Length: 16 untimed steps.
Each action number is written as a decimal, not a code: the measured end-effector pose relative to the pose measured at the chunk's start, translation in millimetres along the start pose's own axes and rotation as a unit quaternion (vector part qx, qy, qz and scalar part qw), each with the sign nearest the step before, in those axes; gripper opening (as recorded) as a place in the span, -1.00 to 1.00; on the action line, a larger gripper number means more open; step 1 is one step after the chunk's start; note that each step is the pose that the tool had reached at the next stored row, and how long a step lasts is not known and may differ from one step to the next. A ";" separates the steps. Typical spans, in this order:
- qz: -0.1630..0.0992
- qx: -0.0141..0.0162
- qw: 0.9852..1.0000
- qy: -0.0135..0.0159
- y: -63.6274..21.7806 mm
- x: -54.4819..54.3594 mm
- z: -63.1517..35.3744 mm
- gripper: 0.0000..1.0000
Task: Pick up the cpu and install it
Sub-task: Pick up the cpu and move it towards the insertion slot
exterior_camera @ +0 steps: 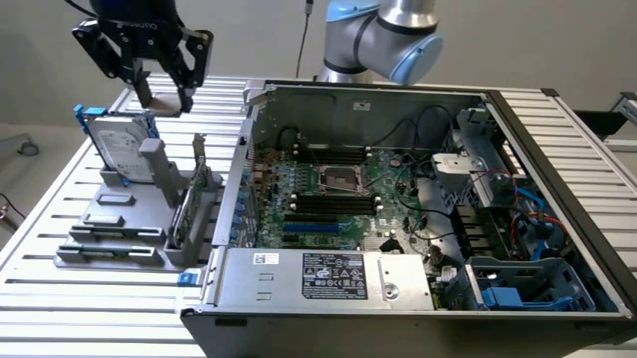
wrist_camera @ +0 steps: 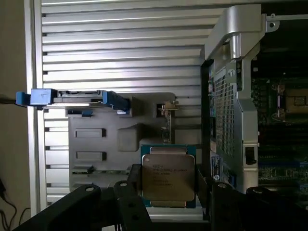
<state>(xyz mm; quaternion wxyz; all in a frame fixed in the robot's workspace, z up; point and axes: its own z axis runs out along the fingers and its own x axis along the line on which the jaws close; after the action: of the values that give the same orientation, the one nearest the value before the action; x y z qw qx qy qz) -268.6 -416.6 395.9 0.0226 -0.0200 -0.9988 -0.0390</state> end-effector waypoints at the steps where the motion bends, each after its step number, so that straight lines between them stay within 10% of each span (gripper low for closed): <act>1: 0.000 0.000 1.000 0.000 0.2 -4.5 -0.3 0.09; 16: 0.000 0.000 1.000 0.001 3.1 -72.8 -3.5 0.09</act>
<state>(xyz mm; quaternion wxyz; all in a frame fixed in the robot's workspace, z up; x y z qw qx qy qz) -195.7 -416.6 396.2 0.0238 -0.0201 -0.9988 -0.0391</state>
